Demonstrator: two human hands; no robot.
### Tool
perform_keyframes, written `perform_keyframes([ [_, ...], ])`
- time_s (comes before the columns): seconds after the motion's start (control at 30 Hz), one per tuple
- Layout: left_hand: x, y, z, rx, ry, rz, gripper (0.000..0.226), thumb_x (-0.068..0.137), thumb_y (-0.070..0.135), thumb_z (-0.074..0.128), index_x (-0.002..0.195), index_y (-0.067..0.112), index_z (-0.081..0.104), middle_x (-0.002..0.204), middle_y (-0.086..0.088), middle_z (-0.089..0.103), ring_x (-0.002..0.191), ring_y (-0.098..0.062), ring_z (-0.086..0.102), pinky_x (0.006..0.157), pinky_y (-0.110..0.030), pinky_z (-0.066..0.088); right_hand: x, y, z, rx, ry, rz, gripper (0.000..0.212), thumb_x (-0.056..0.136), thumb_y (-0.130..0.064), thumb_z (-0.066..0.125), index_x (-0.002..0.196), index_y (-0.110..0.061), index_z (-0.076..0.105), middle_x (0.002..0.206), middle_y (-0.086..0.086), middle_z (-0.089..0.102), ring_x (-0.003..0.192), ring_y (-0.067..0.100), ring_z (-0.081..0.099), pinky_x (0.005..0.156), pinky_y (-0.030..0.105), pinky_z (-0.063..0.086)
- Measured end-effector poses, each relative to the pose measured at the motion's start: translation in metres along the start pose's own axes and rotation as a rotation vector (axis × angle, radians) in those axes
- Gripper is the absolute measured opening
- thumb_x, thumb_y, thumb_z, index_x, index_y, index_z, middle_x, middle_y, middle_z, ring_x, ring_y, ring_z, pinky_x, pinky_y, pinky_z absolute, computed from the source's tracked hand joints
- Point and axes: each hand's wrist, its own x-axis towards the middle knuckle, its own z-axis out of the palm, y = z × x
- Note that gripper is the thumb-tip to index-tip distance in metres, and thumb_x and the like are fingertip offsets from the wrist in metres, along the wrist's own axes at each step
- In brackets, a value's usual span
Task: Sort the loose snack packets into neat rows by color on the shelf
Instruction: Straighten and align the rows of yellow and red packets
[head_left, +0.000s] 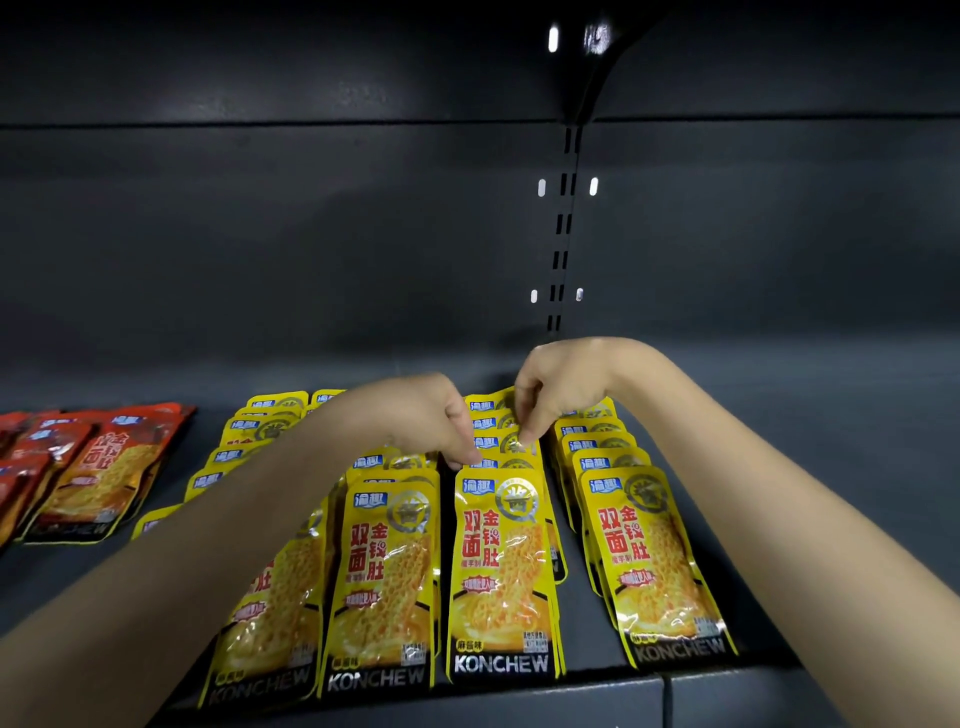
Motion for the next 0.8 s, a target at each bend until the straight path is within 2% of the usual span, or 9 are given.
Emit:
perform_keyframes([
  [0.1, 0.000, -0.001, 0.001, -0.066, 0.009, -0.028, 0.010, 0.083, 0.026, 0.071, 0.077, 0.018, 0.071, 0.066, 0.011, 0.067, 0.069, -0.010, 0.052, 0.058, -0.021, 0.038, 0.001, 0.002, -0.001, 0.051, 0.012, -0.031, 0.015, 0.076, -0.027, 0.077, 0.070, -0.028, 0.063, 0.070, -0.014, 0.059, 0.069, 0.003, 0.053, 0.064, 0.018, 0.041],
  [0.17, 0.000, -0.001, 0.001, -0.135, 0.011, -0.055, 0.010, 0.084, 0.022, 0.070, 0.075, 0.018, 0.069, 0.057, 0.011, 0.066, 0.055, -0.009, 0.045, 0.044, -0.015, 0.030, 0.001, 0.004, -0.002, 0.095, 0.016, -0.050, 0.017, 0.076, -0.025, 0.077, 0.067, -0.029, 0.063, 0.067, -0.013, 0.059, 0.068, 0.007, 0.052, 0.064, 0.019, 0.041],
  [0.23, 0.000, -0.001, 0.001, -0.171, 0.011, -0.074, 0.010, 0.085, 0.018, 0.069, 0.076, 0.016, 0.069, 0.052, 0.011, 0.065, 0.040, -0.004, 0.036, 0.036, -0.012, 0.024, 0.001, 0.005, -0.002, 0.138, 0.011, -0.063, 0.017, 0.076, -0.022, 0.077, 0.067, -0.028, 0.064, 0.058, -0.015, 0.059, 0.065, 0.008, 0.051, 0.063, 0.017, 0.040],
  [0.33, -0.001, -0.001, 0.002, -0.172, 0.023, -0.084, 0.009, 0.085, 0.017, 0.069, 0.077, 0.014, 0.070, 0.054, 0.010, 0.065, 0.033, -0.002, 0.033, 0.035, -0.011, 0.022, 0.001, 0.008, -0.002, 0.155, 0.000, -0.074, 0.017, 0.076, -0.019, 0.077, 0.068, -0.027, 0.064, 0.049, -0.021, 0.059, 0.062, 0.002, 0.052, 0.061, 0.015, 0.039],
  [0.43, 0.000, -0.001, 0.005, -0.198, 0.041, -0.095, 0.010, 0.086, 0.016, 0.068, 0.076, 0.017, 0.069, 0.056, 0.010, 0.065, 0.039, -0.005, 0.033, 0.037, -0.014, 0.022, -0.001, 0.010, -0.003, 0.149, -0.010, -0.076, 0.016, 0.077, -0.019, 0.077, 0.070, -0.028, 0.065, 0.060, -0.018, 0.062, 0.068, 0.003, 0.055, 0.071, 0.018, 0.043],
  [0.5, 0.001, -0.002, 0.007, -0.228, 0.053, -0.107, 0.010, 0.086, 0.016, 0.068, 0.076, 0.017, 0.068, 0.056, 0.010, 0.066, 0.042, -0.006, 0.033, 0.038, -0.014, 0.022, -0.002, 0.010, -0.003, 0.151, -0.016, -0.076, 0.015, 0.077, -0.020, 0.077, 0.071, -0.027, 0.066, 0.065, -0.016, 0.063, 0.069, 0.002, 0.056, 0.072, 0.018, 0.044],
  [0.67, 0.002, -0.001, 0.008, -0.242, 0.055, -0.122, 0.014, 0.084, 0.015, 0.070, 0.071, 0.017, 0.068, 0.053, 0.010, 0.065, 0.043, -0.006, 0.034, 0.037, -0.013, 0.022, 0.000, 0.010, -0.001, 0.161, -0.005, -0.062, 0.014, 0.076, -0.019, 0.077, 0.072, -0.027, 0.066, 0.051, -0.022, 0.061, 0.066, -0.001, 0.055, 0.069, 0.015, 0.043],
  [0.8, 0.002, 0.000, 0.008, -0.227, 0.069, -0.123, 0.014, 0.084, 0.015, 0.070, 0.070, 0.017, 0.068, 0.053, 0.009, 0.065, 0.037, -0.004, 0.034, 0.036, -0.012, 0.021, 0.002, 0.009, 0.000, 0.156, 0.007, -0.057, 0.013, 0.075, -0.020, 0.078, 0.071, -0.027, 0.068, 0.060, -0.019, 0.062, 0.070, 0.002, 0.056, 0.073, 0.018, 0.045],
])
